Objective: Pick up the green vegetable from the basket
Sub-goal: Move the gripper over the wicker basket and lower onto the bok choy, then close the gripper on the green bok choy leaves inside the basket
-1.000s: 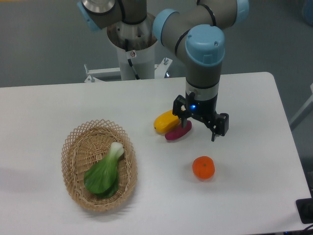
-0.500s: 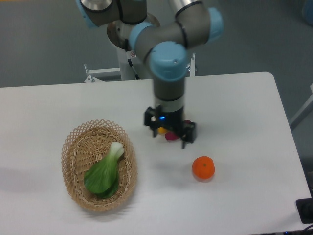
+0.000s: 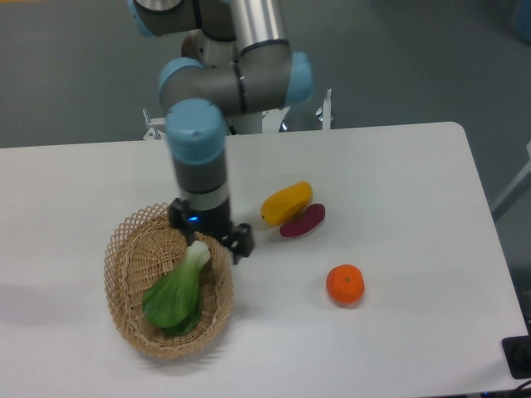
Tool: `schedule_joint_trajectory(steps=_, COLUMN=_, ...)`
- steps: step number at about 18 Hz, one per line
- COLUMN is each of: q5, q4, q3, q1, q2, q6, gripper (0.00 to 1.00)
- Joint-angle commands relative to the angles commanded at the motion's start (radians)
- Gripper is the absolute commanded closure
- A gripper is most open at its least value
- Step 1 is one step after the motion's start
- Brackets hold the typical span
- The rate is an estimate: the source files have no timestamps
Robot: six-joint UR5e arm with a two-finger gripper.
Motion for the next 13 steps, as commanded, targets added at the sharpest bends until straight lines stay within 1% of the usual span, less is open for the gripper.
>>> schedule_joint_trajectory(steps=2, q5=0.000, q4=0.003, q3=0.002, q1=-0.012, q2=-0.017, q6=-0.006, gripper=0.00)
schedule_joint_trajectory(steps=4, q5=0.000, q4=0.026, q3=-0.006, q1=-0.026, q2=-0.035, q6=-0.006, gripper=0.00)
schedule_joint_trajectory(steps=6, q5=0.008, q4=0.041, q3=-0.021, q1=-0.026, q2=-0.035, q6=-0.006, gripper=0.00)
schedule_joint_trajectory(steps=8, q5=0.035, q4=0.045, q3=-0.028, q1=-0.029, q2=-0.037, q6=-0.009, gripper=0.00)
schedule_joint_trajectory(steps=13, q5=0.072, q4=0.046, q3=-0.032, q1=-0.031, q2=-0.063, q6=-0.018, gripper=0.00)
